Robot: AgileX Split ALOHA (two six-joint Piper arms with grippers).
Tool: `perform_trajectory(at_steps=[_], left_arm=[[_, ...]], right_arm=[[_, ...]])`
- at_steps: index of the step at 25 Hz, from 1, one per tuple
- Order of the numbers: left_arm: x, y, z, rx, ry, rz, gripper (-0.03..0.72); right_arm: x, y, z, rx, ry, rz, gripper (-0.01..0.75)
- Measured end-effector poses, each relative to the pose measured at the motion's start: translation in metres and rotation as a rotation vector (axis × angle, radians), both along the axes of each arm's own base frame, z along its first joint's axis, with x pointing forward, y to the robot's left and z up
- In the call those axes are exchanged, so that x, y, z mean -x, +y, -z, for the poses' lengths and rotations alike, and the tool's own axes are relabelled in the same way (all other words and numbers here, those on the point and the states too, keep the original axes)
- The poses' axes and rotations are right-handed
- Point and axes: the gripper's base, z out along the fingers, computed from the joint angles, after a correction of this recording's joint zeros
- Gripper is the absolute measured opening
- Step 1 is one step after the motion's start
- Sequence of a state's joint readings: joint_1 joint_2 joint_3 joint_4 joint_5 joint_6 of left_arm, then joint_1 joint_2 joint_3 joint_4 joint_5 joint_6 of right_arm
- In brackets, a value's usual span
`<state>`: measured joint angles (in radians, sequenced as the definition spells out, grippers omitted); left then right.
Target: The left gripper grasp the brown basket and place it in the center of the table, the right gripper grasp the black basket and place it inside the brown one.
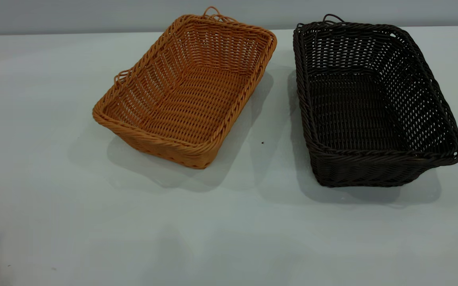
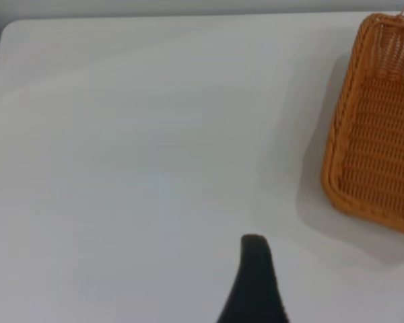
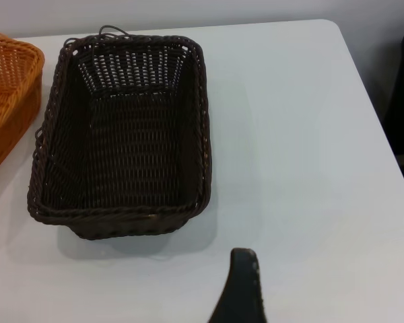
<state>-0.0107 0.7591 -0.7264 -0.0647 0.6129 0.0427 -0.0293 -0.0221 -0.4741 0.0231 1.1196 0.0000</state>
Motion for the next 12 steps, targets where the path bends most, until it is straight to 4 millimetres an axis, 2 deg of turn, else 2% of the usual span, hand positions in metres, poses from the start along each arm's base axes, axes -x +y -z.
perform_trajectory(at_steps=[2, 5, 8, 12], left_arm=[[-0.037, -0.002, 0.001, 0.004, 0.017, 0.017, 0.527], [-0.089, -0.007, 0.014, 0.001, 0.093, 0.062, 0.527], [-0.138, -0.019, 0.038, -0.029, 0.188, 0.136, 0.527], [-0.205, -0.045, 0.079, -0.053, 0.277, 0.214, 0.527]], right_arm=[[0.0, 0.0, 0.0, -0.001, 0.0, 0.0, 0.563], [0.0, 0.0, 0.0, -0.001, 0.0, 0.0, 0.563], [0.0, 0.0, 0.0, -0.001, 0.0, 0.0, 0.563], [0.0, 0.0, 0.0, -0.002, 0.0, -0.001, 0.563]])
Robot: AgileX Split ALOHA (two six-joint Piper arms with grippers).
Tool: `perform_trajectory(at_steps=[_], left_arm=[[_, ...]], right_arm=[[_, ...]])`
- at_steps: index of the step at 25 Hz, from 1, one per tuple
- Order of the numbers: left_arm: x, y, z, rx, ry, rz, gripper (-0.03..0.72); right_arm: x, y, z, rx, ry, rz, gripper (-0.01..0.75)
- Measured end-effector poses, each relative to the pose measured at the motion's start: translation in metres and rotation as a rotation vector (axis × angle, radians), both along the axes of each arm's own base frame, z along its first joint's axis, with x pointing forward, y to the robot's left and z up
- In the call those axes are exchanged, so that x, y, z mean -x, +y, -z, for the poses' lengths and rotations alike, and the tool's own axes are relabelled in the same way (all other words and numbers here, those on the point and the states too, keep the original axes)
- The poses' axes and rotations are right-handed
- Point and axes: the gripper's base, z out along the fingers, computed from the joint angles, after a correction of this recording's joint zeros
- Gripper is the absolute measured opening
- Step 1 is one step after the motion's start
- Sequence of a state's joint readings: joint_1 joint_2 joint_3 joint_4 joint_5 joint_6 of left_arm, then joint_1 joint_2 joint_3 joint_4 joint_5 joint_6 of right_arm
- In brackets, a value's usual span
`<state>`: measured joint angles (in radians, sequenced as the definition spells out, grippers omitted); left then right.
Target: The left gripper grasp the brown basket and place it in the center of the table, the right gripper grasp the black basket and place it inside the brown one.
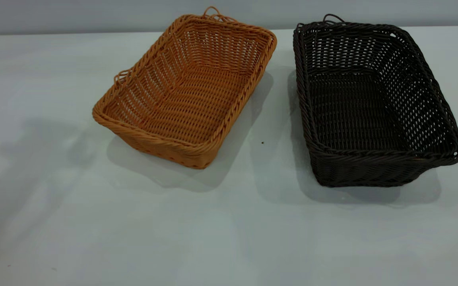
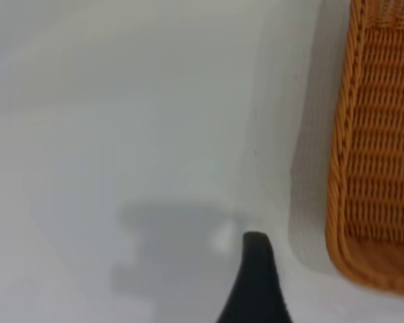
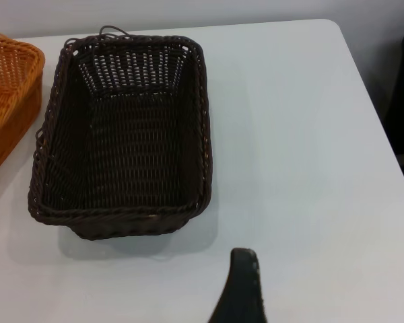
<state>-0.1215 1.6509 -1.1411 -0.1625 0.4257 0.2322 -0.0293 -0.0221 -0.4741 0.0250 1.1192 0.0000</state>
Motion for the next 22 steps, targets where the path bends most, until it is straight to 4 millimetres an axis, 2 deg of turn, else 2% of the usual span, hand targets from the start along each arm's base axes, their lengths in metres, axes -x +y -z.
perform_trajectory(at_steps=[5, 10, 13, 16, 19, 22], left_arm=[[-0.068, -0.038, 0.065, -0.032, 0.098, 0.102, 0.527], [-0.107, -0.072, 0.114, -0.044, 0.165, 0.168, 0.527], [-0.12, -0.091, 0.141, -0.051, 0.204, 0.202, 0.527], [-0.126, -0.099, 0.167, -0.057, 0.24, 0.215, 0.527], [-0.126, -0.099, 0.182, -0.061, 0.266, 0.215, 0.527], [-0.126, -0.099, 0.189, -0.062, 0.263, 0.213, 0.503]], right_arm=[[0.0, 0.0, -0.001, 0.003, -0.01, 0.002, 0.563], [-0.001, -0.001, -0.001, -0.006, -0.014, 0.02, 0.563], [-0.001, -0.002, -0.001, -0.015, -0.012, 0.035, 0.563], [-0.009, -0.002, -0.002, -0.022, 0.044, 0.039, 0.563], [-0.028, -0.003, -0.013, -0.023, 0.129, 0.041, 0.563], [-0.062, -0.002, -0.029, -0.041, 0.205, 0.034, 0.563]])
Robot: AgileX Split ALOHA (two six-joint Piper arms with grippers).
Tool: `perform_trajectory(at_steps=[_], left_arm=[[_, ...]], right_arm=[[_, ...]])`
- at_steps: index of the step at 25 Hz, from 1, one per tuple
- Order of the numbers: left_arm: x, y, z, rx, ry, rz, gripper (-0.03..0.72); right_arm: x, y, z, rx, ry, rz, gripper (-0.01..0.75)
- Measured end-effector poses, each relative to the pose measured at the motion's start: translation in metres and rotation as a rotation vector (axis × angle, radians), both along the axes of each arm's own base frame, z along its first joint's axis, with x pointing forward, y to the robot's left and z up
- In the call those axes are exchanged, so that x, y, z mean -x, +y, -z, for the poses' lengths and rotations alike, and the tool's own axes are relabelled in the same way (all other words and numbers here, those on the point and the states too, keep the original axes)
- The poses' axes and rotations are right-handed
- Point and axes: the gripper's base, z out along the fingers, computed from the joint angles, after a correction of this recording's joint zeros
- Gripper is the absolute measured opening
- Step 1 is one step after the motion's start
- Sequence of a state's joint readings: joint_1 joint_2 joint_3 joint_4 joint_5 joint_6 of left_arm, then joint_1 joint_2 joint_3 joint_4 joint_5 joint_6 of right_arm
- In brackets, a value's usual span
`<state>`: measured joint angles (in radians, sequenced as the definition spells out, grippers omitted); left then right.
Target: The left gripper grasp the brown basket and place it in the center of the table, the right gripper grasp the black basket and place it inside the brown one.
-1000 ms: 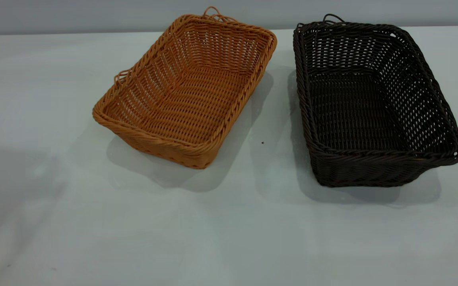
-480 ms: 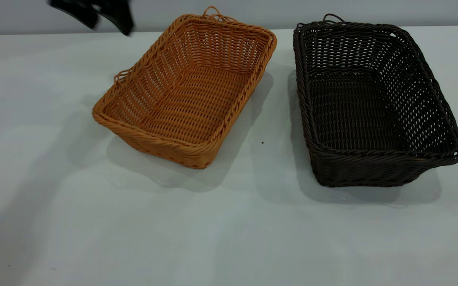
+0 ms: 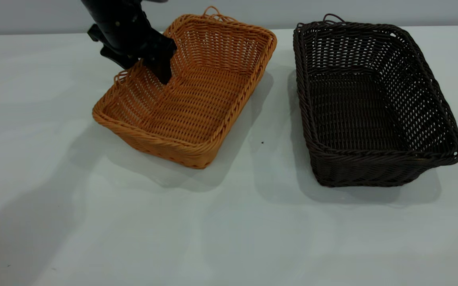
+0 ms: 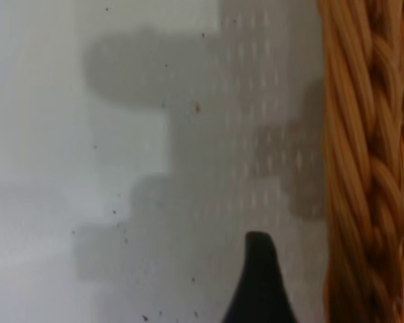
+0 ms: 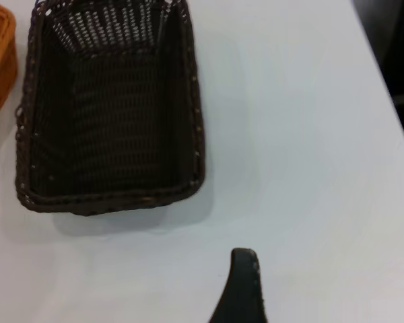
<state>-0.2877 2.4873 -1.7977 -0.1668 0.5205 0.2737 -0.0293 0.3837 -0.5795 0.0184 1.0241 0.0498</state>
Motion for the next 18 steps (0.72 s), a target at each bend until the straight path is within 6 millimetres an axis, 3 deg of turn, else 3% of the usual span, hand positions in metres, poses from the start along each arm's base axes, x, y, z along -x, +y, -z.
perform_trajectory(at_steps=[2, 7, 10, 12, 18], left_arm=[[-0.001, 0.0, 0.003, 0.002, -0.014, -0.003, 0.436], [-0.004, 0.0, 0.002, 0.014, -0.046, -0.014, 0.099], [-0.005, 0.0, -0.014, 0.024, -0.063, -0.015, 0.081], [-0.008, 0.002, -0.039, 0.032, -0.104, -0.015, 0.079], [-0.014, 0.027, -0.12, 0.063, -0.275, -0.056, 0.079]], right_arm=[[-0.029, 0.002, -0.005, -0.035, 0.078, -0.006, 0.563], [-0.103, 0.012, 0.009, -0.217, 0.317, -0.008, 0.563], [-0.145, 0.023, 0.035, -0.382, 0.463, -0.002, 0.563], [-0.169, 0.031, 0.065, -0.498, 0.588, 0.016, 0.563], [-0.212, 0.069, 0.159, -0.778, 0.887, 0.061, 0.563]])
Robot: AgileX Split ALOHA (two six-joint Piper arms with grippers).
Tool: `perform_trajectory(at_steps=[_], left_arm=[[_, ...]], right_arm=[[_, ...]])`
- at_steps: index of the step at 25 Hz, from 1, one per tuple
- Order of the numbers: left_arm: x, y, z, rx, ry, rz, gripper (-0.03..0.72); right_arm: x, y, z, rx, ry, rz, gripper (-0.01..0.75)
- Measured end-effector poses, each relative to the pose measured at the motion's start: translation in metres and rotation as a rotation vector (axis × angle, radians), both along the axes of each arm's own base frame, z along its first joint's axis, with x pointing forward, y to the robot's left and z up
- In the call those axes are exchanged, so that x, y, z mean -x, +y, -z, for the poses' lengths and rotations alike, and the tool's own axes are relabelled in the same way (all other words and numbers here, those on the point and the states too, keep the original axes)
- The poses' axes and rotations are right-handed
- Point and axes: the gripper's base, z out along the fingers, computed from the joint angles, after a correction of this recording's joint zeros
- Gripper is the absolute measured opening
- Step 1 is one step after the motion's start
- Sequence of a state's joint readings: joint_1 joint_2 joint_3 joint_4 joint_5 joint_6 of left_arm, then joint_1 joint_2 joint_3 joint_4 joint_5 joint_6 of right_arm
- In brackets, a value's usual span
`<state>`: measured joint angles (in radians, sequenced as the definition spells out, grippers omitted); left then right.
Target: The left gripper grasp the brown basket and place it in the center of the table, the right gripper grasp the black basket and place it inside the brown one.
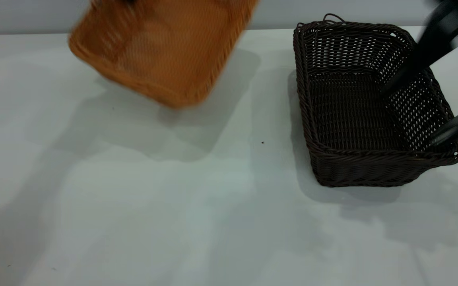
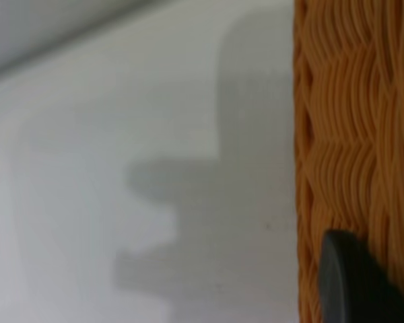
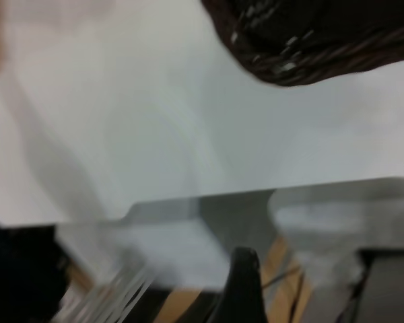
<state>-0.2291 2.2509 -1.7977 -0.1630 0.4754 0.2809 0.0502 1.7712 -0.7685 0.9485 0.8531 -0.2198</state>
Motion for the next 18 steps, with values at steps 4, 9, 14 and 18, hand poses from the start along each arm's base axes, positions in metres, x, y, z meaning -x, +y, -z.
perform_trajectory(at_steps=[4, 9, 14, 18], left_arm=[[-0.001, 0.009, -0.012, -0.014, -0.03, 0.008, 0.079], [-0.001, 0.013, -0.011, -0.027, -0.022, 0.016, 0.079], [-0.001, 0.014, -0.011, -0.027, -0.023, 0.014, 0.079], [-0.001, 0.014, -0.011, -0.027, -0.024, 0.014, 0.079]], right_arm=[[-0.016, 0.008, 0.038, -0.058, 0.038, 0.004, 0.54], [-0.021, 0.005, 0.044, -0.021, 0.023, 0.05, 0.501], [-0.027, 0.0, 0.047, 0.04, 0.034, 0.17, 0.519], [-0.03, -0.004, 0.05, 0.089, 0.047, 0.266, 0.578]])
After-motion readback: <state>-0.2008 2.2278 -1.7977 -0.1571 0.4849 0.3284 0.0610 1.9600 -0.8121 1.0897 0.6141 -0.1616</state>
